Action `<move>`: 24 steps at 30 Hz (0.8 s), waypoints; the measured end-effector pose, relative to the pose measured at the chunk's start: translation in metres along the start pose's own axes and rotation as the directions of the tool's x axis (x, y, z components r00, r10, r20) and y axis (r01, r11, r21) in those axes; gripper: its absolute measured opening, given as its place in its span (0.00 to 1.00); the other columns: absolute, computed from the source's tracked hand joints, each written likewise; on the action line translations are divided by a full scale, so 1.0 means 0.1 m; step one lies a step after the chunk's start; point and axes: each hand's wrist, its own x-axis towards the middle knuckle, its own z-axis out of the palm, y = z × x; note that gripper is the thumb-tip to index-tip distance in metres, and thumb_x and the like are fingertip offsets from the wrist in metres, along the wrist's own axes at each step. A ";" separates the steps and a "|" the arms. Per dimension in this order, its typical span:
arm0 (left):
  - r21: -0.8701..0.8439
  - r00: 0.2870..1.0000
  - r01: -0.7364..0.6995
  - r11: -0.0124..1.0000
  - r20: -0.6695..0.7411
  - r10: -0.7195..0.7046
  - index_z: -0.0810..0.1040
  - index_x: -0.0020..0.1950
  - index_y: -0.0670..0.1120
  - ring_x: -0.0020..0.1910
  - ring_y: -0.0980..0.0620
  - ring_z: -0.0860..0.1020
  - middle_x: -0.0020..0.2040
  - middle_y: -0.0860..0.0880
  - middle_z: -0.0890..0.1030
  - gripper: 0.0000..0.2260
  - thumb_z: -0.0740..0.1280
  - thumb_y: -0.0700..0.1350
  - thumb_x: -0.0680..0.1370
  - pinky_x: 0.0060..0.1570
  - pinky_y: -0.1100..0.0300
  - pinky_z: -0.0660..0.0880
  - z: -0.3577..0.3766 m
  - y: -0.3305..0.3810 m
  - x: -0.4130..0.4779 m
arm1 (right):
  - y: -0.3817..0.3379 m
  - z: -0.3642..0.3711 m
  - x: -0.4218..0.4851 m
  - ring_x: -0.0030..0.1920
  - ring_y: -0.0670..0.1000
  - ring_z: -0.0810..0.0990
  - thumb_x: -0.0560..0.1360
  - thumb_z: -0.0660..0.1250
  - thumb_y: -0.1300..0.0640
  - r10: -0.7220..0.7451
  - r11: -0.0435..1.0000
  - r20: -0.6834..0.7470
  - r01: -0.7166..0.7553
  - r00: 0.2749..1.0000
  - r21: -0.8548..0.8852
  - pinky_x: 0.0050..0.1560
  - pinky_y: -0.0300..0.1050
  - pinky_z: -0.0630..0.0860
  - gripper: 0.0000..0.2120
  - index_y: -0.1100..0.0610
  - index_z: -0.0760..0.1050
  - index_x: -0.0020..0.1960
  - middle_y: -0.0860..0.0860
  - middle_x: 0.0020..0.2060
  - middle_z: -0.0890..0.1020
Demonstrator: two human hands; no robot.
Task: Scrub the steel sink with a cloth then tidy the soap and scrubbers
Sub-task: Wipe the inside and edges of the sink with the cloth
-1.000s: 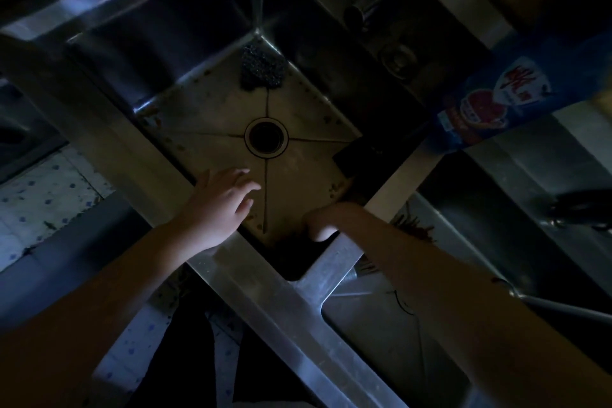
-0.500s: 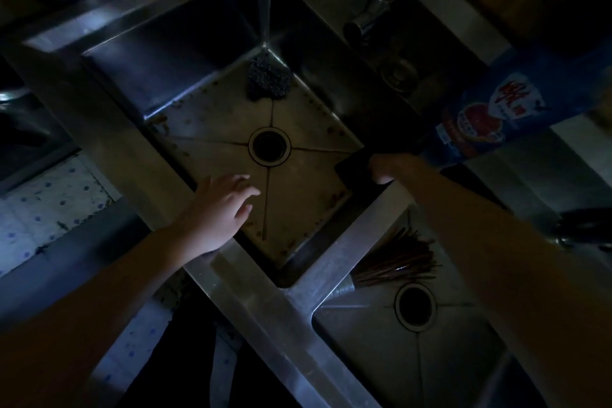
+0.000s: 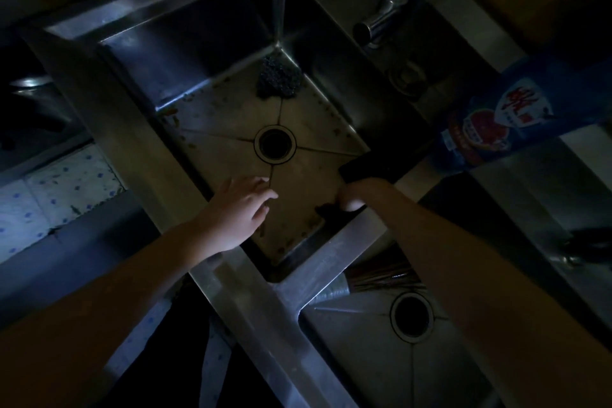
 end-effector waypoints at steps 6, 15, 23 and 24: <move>0.023 0.999 0.006 1.000 -0.042 -0.005 0.74 0.62 0.48 0.66 0.44 0.68 0.67 0.47 0.71 0.13 0.62 0.45 0.78 0.65 0.49 0.61 -0.11 -0.02 -0.03 | -0.70 0.08 0.08 0.67 0.57 0.70 0.81 0.52 0.60 -0.121 0.970 0.030 0.111 0.992 0.216 0.56 0.44 0.70 0.19 0.66 0.65 0.69 0.59 0.69 0.69; 0.075 0.997 -0.035 0.997 -0.068 0.040 0.74 0.62 0.48 0.62 0.45 0.71 0.64 0.47 0.73 0.13 0.62 0.46 0.78 0.60 0.51 0.63 -0.30 -0.38 0.11 | -1.02 0.20 0.10 0.59 0.56 0.76 0.80 0.54 0.64 -0.078 0.885 -0.124 0.126 0.989 0.449 0.54 0.46 0.73 0.17 0.65 0.70 0.66 0.60 0.63 0.74; 0.079 0.995 -0.101 0.992 -0.019 0.102 0.73 0.64 0.48 0.67 0.48 0.68 0.69 0.47 0.69 0.14 0.61 0.46 0.79 0.64 0.51 0.61 -0.80 -1.05 0.47 | -0.78 -0.22 0.21 0.58 0.56 0.76 0.79 0.58 0.62 0.227 0.667 -0.227 0.019 0.947 0.745 0.44 0.38 0.68 0.13 0.67 0.74 0.60 0.60 0.59 0.77; 0.089 0.994 -0.110 0.990 -0.011 0.112 0.73 0.64 0.47 0.66 0.47 0.68 0.68 0.47 0.70 0.14 0.61 0.45 0.78 0.64 0.51 0.62 -0.89 -1.16 0.54 | -0.76 -0.30 0.20 0.56 0.57 0.77 0.79 0.58 0.62 0.271 0.624 -0.239 0.019 0.932 0.781 0.43 0.38 0.67 0.12 0.67 0.75 0.58 0.61 0.57 0.78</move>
